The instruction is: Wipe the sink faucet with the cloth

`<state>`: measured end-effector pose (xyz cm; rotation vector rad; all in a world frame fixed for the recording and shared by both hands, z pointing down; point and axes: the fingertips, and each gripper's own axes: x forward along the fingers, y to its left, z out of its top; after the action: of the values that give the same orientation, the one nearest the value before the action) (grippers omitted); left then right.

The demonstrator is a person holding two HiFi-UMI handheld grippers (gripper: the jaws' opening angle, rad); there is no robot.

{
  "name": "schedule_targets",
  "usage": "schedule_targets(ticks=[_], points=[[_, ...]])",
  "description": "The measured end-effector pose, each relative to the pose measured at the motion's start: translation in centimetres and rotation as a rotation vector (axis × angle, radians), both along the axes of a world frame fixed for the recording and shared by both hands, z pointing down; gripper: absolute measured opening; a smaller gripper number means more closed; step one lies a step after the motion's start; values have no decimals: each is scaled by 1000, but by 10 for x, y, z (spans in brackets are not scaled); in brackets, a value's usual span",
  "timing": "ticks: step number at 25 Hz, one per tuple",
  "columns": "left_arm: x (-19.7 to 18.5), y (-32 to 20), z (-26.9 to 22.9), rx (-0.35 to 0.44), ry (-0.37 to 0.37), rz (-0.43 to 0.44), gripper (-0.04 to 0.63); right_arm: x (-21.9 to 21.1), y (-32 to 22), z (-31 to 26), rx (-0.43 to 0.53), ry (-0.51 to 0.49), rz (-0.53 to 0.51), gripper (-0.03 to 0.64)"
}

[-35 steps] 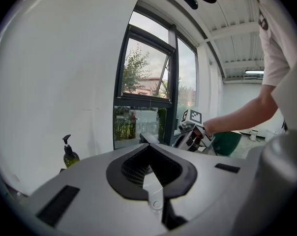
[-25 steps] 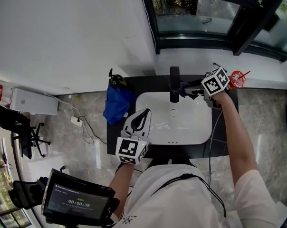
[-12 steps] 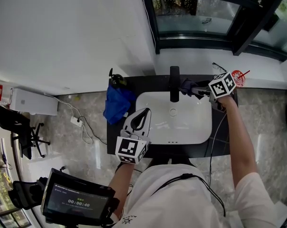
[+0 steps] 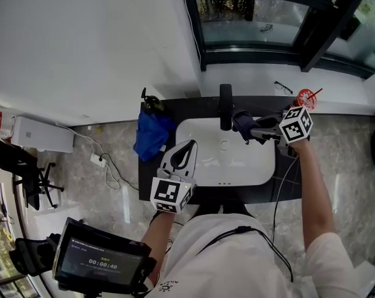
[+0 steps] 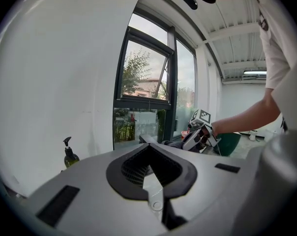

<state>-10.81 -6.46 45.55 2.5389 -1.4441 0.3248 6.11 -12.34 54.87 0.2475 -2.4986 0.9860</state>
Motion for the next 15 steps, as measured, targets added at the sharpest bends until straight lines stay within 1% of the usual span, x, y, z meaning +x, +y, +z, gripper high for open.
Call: schedule_targets(ticks=[3, 5, 9, 15], points=[[1, 0, -2, 6, 5, 3, -6, -14, 13, -8, -16, -35, -63, 109], [3, 0, -2, 5, 6, 10, -6, -25, 19, -10, -25, -41, -106, 109], [5, 1, 0, 2, -4, 25, -6, -39, 18, -2, -30, 19, -171, 110], [0, 3, 2, -5, -4, 7, -6, -46, 3, 17, -56, 120, -212, 110]])
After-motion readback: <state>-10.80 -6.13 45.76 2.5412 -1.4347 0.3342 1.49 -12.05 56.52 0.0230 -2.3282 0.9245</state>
